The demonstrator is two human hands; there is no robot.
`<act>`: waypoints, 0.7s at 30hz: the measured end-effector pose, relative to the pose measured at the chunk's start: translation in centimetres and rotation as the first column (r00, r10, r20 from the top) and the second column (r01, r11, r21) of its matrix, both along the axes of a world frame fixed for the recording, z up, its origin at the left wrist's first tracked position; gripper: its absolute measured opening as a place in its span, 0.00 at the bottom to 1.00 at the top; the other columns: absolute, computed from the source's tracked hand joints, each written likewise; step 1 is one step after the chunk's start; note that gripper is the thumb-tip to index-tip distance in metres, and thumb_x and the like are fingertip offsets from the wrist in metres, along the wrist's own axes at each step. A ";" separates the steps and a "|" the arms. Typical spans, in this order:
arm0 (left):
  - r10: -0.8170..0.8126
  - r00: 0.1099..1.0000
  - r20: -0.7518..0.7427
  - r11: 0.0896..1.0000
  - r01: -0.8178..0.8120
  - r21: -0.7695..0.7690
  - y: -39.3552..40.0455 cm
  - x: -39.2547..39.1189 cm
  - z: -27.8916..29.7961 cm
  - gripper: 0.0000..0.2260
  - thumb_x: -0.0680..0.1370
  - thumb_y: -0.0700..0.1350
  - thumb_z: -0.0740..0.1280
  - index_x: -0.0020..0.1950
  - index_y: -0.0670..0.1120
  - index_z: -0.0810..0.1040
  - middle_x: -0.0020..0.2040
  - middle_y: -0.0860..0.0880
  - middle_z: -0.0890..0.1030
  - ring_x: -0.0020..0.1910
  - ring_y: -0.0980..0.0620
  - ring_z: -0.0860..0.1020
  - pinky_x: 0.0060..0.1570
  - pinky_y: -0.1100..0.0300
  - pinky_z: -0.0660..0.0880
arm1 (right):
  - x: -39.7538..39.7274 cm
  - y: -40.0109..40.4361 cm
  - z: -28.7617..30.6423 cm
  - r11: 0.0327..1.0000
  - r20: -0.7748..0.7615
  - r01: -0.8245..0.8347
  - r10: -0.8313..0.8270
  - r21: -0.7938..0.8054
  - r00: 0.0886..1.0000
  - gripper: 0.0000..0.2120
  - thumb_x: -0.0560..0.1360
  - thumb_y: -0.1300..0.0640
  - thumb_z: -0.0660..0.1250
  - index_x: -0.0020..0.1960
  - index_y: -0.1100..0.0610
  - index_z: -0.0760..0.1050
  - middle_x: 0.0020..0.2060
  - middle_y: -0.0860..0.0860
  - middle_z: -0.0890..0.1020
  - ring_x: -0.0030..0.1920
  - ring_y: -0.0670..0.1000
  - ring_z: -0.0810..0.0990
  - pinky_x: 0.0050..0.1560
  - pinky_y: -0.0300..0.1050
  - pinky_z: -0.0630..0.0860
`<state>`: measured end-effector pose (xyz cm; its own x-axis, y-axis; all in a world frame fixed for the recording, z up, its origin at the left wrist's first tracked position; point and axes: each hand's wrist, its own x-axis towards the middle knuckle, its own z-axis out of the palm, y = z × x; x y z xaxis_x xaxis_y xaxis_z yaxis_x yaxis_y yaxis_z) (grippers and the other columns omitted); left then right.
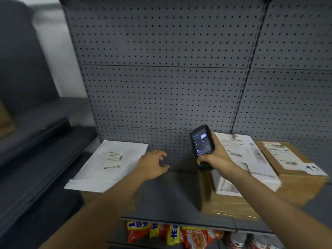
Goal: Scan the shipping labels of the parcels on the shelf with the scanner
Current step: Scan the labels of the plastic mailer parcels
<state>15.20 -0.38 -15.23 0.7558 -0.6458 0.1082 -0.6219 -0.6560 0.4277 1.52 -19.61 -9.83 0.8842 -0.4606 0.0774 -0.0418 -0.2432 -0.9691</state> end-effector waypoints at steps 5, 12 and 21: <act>-0.010 0.999 0.043 0.995 0.006 0.100 8.1 4.7 -0.4 0.21 0.75 0.54 0.66 0.67 0.52 0.71 0.62 0.51 0.76 0.61 0.49 0.73 0.63 0.54 0.69 | 5.4 8.5 -1.5 0.999 -0.063 0.000 0.003 0.047 0.998 0.45 0.65 0.75 0.72 0.75 0.49 0.58 0.57 0.52 0.77 0.53 0.50 0.76 0.46 0.40 0.74; 0.054 0.997 0.047 0.979 -0.062 0.194 17.5 10.2 0.0 0.23 0.75 0.54 0.66 0.69 0.50 0.69 0.65 0.48 0.73 0.63 0.47 0.72 0.65 0.53 0.68 | 10.6 16.2 -3.9 0.998 -0.155 0.037 -0.028 0.056 0.987 0.45 0.62 0.73 0.74 0.72 0.50 0.62 0.59 0.55 0.77 0.58 0.57 0.76 0.55 0.52 0.76; 0.239 0.967 -0.089 0.946 -0.211 0.246 24.5 13.3 -2.8 0.22 0.76 0.53 0.66 0.68 0.48 0.69 0.64 0.46 0.72 0.62 0.47 0.72 0.61 0.53 0.72 | 13.7 19.4 -6.7 0.999 -0.278 -0.018 0.031 0.049 0.960 0.39 0.61 0.73 0.73 0.68 0.53 0.67 0.52 0.56 0.80 0.51 0.55 0.79 0.45 0.44 0.76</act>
